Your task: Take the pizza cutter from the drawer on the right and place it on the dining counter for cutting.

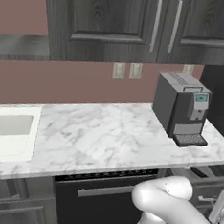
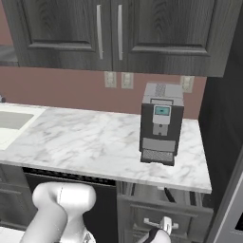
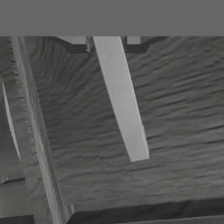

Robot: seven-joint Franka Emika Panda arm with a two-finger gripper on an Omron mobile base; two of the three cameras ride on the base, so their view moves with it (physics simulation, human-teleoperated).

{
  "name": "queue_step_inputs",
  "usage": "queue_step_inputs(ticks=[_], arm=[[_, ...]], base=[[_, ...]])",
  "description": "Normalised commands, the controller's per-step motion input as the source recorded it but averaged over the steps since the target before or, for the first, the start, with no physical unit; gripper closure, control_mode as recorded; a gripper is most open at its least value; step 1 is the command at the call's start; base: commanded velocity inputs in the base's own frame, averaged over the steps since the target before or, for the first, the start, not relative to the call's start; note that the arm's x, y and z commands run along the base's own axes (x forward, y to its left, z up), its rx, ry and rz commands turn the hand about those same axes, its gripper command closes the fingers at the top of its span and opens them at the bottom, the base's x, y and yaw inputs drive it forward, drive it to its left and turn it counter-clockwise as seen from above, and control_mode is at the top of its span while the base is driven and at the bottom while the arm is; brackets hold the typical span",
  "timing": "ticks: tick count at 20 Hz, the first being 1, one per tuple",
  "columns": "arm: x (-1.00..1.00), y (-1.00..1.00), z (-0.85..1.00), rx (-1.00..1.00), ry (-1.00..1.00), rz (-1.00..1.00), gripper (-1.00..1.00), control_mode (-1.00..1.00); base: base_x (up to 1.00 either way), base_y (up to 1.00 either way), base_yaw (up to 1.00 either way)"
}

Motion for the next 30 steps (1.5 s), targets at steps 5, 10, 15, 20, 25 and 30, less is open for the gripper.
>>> queue_step_inputs(ticks=[5, 10, 15, 20, 25, 30], arm=[[-0.73, -0.3, -0.04, 0.0, 0.09, 0.0, 1.0, -1.0], [-0.73, -0.25, -0.09, 0.0, 0.08, 0.0, 1.0, -1.0], [-0.7, -0.17, -0.14, 0.0, 0.05, 0.0, 1.0, -1.0], [-0.64, -0.14, -0.17, 0.0, 0.06, 0.0, 1.0, -1.0], [-0.6, -0.15, -0.15, 0.0, 0.06, 0.0, 1.0, -1.0], [-0.63, -0.14, -0.14, 0.0, 0.04, 0.0, 1.0, -1.0]], base=[[0.0, 0.0, 0.0], [0.0, 0.0, 0.0], [0.0, 0.0, 0.0], [0.0, 0.0, 0.0], [0.0, 0.0, 0.0], [0.0, 0.0, 0.0]])
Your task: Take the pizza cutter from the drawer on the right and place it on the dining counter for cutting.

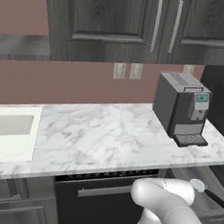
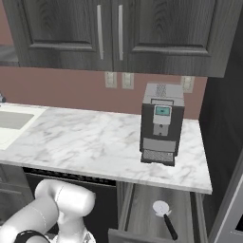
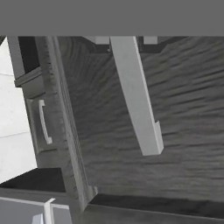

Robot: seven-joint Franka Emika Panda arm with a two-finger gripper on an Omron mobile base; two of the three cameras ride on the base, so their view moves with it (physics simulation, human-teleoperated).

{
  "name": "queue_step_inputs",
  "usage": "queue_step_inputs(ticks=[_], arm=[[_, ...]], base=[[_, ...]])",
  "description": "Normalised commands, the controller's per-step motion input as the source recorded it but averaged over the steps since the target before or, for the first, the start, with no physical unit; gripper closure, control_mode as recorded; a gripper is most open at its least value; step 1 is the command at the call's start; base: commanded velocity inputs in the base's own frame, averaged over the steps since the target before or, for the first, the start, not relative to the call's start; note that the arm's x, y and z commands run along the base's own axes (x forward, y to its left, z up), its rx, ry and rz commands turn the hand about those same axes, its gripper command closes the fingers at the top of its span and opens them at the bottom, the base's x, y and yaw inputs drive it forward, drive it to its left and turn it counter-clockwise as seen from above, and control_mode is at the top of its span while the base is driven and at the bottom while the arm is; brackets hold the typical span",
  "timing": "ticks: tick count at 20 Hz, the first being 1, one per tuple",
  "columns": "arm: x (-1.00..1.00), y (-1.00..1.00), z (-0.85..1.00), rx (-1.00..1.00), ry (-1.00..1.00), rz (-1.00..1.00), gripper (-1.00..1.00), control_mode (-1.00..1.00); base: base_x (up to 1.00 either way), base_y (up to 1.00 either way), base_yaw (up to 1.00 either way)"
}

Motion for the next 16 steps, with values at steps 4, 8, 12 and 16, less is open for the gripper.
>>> queue_step_inputs(ticks=[4, 8, 12, 16], arm=[[-0.57, -0.14, -0.12, 0.0, 0.05, 0.0, 1.0, -1.0], [-0.62, -0.23, -0.12, 0.0, 0.05, 0.0, 1.0, -1.0], [-0.47, -0.16, -0.07, 0.0, 0.07, 0.0, 1.0, -1.0], [-0.33, -0.16, -0.01, 0.0, 0.06, 0.0, 1.0, -1.0]], base=[[0.0, 0.0, 0.0], [0.0, 0.0, 0.0], [0.0, 0.0, 0.0], [0.0, 0.0, 0.0]])
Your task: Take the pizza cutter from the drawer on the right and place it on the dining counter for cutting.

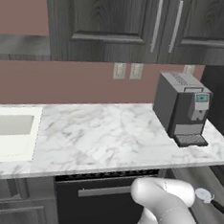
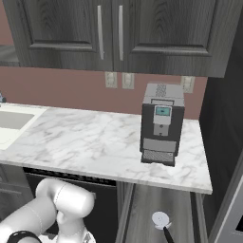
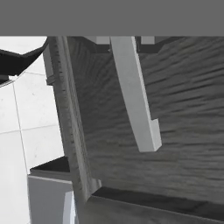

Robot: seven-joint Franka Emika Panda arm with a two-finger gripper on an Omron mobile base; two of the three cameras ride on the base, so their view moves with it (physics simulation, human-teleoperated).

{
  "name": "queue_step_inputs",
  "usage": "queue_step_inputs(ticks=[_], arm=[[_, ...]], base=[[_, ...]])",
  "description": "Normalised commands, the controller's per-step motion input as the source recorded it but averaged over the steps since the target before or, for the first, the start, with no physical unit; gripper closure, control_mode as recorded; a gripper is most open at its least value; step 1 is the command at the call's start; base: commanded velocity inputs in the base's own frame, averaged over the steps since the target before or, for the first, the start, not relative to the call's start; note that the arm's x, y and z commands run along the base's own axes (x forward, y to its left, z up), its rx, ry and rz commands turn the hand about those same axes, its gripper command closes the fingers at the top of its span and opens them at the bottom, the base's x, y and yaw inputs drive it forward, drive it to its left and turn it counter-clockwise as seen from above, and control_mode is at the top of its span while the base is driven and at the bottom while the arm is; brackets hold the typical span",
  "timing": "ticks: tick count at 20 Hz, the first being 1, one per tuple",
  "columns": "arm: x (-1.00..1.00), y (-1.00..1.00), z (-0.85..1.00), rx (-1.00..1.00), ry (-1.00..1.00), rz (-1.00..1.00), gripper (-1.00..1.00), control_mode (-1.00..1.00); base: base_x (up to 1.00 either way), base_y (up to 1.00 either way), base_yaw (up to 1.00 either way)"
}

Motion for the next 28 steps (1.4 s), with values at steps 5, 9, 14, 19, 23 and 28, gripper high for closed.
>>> queue_step_inputs(ticks=[5, 9, 14, 19, 23, 28], arm=[[0.0, 0.0, 0.0, 0.0, 0.0, 0.0, -1.0, -1.0], [0.0, -0.01, 0.0, 0.0, 0.0, 0.0, -1.0, -1.0], [-0.36, -0.18, 0.0, 0.0, 0.0, 0.0, -1.0, -1.0], [-0.4, -0.17, 0.24, 0.0, 0.01, 0.0, -1.0, -1.0], [-0.42, -0.1, 0.6, 0.0, 0.04, 0.0, -1.0, -1.0], [-0.34, 0.03, 0.83, 0.0, 0.06, -0.01, -1.0, -1.0]], base=[[0.0, 0.0, 0.0], [0.0, 0.0, 0.0], [0.0, 0.0, 0.0], [0.0, 0.0, 0.0], [0.0, 0.0, 0.0], [0.0, 0.0, 0.0]])
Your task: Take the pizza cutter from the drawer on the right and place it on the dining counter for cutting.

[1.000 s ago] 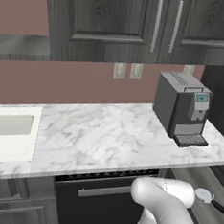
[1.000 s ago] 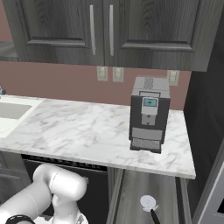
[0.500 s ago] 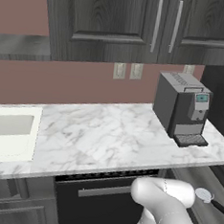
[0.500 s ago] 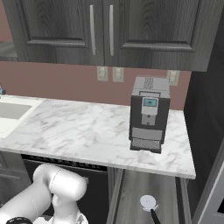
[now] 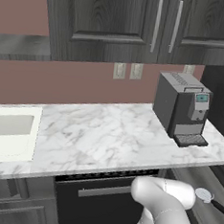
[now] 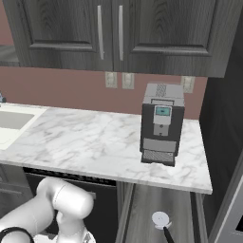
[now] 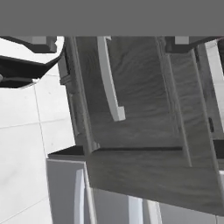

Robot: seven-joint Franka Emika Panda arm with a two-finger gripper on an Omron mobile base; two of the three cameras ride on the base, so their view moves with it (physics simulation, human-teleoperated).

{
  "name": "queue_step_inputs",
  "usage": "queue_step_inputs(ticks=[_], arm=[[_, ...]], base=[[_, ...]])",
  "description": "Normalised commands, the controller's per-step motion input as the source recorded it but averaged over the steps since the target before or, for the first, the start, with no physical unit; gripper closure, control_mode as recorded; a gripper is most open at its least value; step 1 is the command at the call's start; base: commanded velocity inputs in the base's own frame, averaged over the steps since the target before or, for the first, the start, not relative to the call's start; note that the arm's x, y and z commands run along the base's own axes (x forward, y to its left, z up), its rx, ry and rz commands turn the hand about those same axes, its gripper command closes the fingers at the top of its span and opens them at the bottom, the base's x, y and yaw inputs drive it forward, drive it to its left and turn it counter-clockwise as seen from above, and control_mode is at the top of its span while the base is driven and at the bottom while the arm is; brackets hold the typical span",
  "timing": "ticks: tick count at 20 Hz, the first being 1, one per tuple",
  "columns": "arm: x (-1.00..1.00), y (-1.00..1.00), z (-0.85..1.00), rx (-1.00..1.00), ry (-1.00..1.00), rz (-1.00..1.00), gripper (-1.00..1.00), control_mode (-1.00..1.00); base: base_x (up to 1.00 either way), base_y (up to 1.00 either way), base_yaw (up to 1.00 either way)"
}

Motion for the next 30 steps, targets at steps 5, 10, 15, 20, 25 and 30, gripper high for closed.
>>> queue_step_inputs(ticks=[5, 10, 15, 20, 25, 30], arm=[[-0.28, 0.1, 1.0, 0.0, 0.13, 0.0, -1.0, -1.0], [-0.08, 0.33, 0.94, 0.0, 0.01, -0.05, -1.0, -1.0], [-0.05, 0.22, 1.0, 0.0, 0.0, -0.05, -1.0, -1.0], [0.0, 0.28, 1.0, 0.0, 0.0, -0.04, -1.0, -1.0], [0.21, 0.4, 0.89, 0.0, 0.0, 0.0, -1.0, -1.0], [0.3, 0.36, 0.87, 0.0, 0.03, 0.0, -1.0, -1.0]], base=[[0.0, 0.0, 0.0], [0.0, 0.0, 0.0], [0.0, 0.0, 0.0], [0.0, 0.0, 0.0], [0.0, 0.0, 0.0], [0.0, 0.0, 0.0]])
